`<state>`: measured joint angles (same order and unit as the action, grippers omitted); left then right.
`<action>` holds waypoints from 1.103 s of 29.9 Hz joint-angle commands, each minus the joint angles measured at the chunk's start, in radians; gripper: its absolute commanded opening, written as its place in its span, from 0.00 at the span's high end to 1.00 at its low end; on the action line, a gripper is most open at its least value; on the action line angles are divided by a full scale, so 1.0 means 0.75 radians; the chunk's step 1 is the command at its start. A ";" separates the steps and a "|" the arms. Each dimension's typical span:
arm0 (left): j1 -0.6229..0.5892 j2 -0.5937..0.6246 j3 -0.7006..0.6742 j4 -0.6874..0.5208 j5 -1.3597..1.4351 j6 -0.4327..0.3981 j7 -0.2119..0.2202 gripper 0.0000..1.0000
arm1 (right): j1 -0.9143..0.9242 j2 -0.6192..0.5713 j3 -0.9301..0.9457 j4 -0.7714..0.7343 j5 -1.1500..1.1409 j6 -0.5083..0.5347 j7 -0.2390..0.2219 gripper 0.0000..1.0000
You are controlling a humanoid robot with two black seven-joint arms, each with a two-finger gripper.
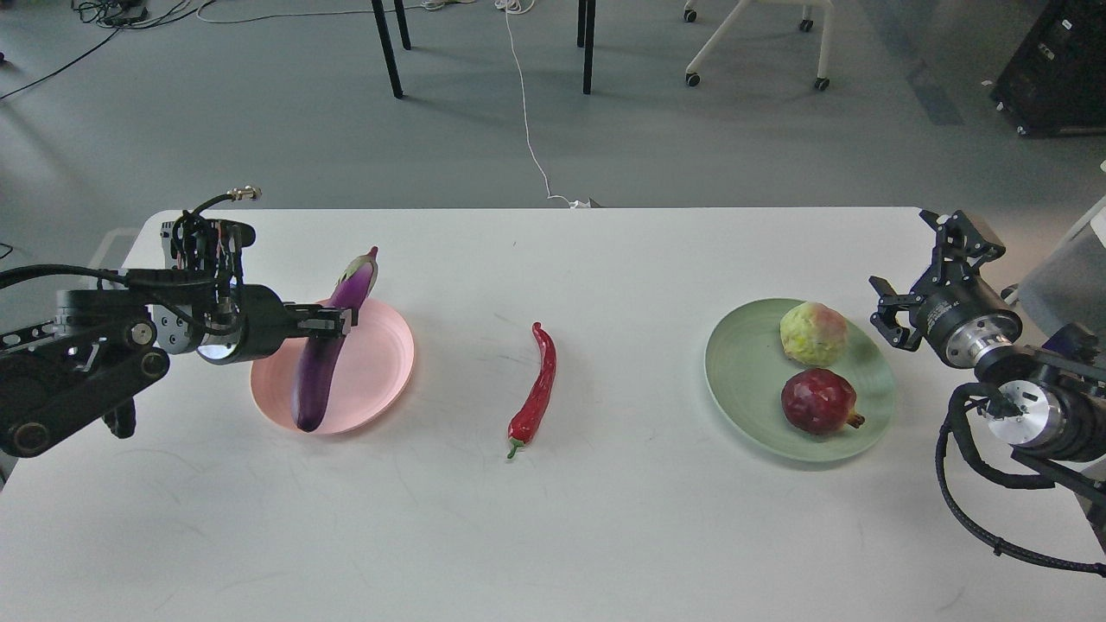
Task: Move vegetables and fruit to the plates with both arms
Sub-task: 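Grasp the eggplant and lower it onto the pink plate, then move the left gripper to the red chili pepper and grasp it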
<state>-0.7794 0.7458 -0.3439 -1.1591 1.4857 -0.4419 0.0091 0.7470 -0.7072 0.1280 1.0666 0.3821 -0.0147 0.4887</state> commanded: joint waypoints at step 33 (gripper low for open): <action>-0.110 -0.600 0.127 -0.073 0.160 0.080 0.164 0.04 | -0.035 -0.016 0.003 0.005 -0.012 0.003 0.000 0.01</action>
<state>-0.8668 0.3116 -0.2826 -1.2423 1.5977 -0.3971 0.1304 0.7269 -0.7192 0.1289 1.0722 0.3727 -0.0136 0.4887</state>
